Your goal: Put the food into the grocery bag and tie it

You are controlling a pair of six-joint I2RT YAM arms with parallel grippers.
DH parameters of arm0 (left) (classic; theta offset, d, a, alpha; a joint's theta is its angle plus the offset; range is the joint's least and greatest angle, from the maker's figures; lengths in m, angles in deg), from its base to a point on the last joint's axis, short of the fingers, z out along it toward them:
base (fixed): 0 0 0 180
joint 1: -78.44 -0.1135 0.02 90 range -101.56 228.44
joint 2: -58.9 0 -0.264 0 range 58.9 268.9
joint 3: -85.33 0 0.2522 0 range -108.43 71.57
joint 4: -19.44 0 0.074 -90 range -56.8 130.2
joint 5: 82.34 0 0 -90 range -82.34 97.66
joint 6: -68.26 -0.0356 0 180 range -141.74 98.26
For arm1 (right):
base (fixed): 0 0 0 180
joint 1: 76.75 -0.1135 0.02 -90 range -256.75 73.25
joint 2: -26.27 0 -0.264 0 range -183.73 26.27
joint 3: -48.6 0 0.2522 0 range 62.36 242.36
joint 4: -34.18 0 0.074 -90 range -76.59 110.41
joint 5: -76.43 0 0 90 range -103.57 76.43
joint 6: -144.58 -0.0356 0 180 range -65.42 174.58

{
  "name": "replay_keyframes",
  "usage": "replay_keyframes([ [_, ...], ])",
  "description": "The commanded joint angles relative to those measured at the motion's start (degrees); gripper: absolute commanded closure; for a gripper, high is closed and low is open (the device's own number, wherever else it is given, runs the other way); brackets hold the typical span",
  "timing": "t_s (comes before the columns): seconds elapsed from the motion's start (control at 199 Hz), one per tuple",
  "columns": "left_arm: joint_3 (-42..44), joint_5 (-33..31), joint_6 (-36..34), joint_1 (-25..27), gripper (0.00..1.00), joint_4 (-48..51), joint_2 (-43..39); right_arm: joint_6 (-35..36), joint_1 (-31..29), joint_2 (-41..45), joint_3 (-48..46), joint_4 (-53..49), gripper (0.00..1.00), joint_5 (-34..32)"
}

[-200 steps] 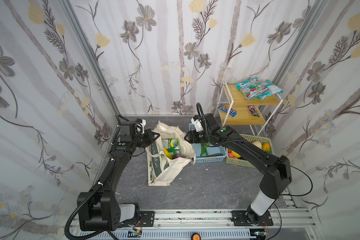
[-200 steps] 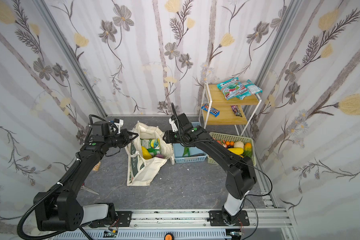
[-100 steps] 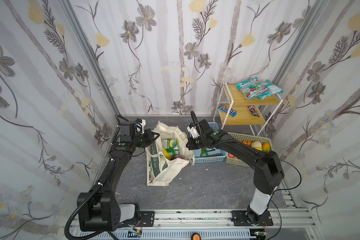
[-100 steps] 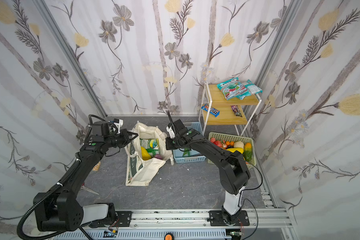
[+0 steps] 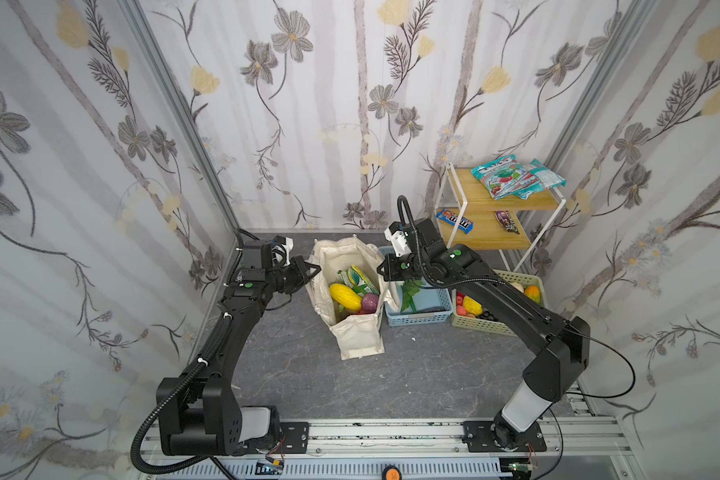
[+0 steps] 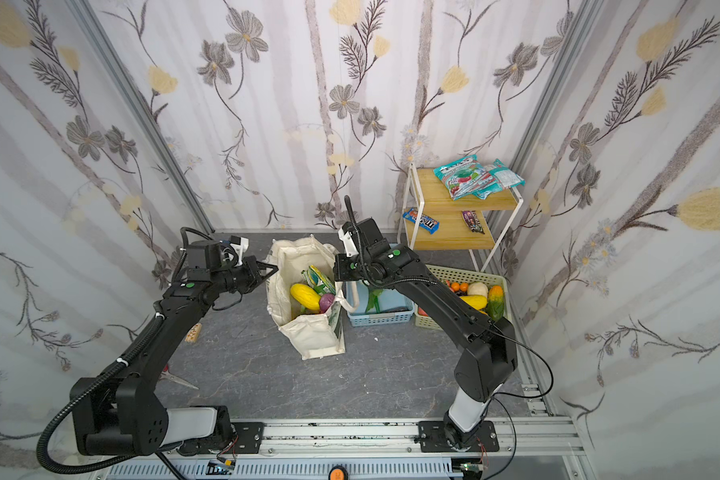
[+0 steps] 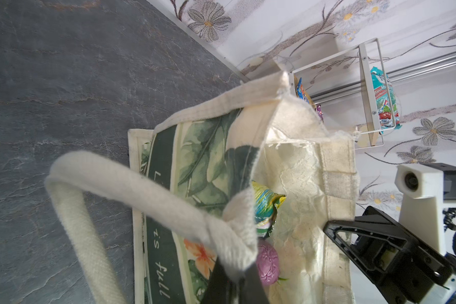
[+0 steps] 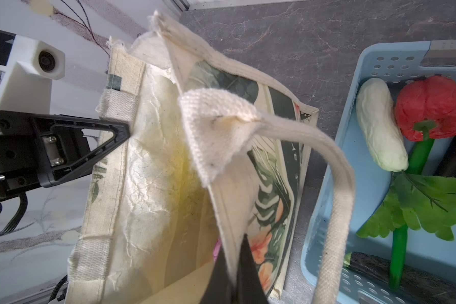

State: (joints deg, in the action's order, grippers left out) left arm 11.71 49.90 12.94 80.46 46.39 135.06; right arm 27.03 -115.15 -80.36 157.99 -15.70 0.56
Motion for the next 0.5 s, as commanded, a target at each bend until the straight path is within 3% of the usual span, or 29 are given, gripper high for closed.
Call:
replay_keyframes([
  [0.0, -0.17, -0.38, -0.44, -0.09, 1.00, -1.65, 0.96, -0.42, -0.07, -1.73, 0.70, 0.48, 1.00, -1.47],
  [0.055, -0.01, -0.52, -0.46, -0.09, 0.97, -1.69, 1.25, -0.48, -0.07, -2.54, 0.69, 0.36, 1.00, -1.04],
  [0.11, 0.16, -0.87, -0.57, -0.17, 0.94, -1.52, 1.40, -0.48, -0.03, -3.10, 0.52, 0.39, 0.88, -1.18],
  [0.266, 0.26, -1.47, -0.91, -0.40, 0.90, -1.00, 1.95, -0.20, 1.07, -3.27, -1.33, 0.89, 0.82, -1.07],
  [0.497, -1.26, -1.74, -0.43, -0.62, 0.69, -0.06, 1.30, 0.33, 2.84, 0.18, -2.03, 1.32, 0.54, -0.66],
])
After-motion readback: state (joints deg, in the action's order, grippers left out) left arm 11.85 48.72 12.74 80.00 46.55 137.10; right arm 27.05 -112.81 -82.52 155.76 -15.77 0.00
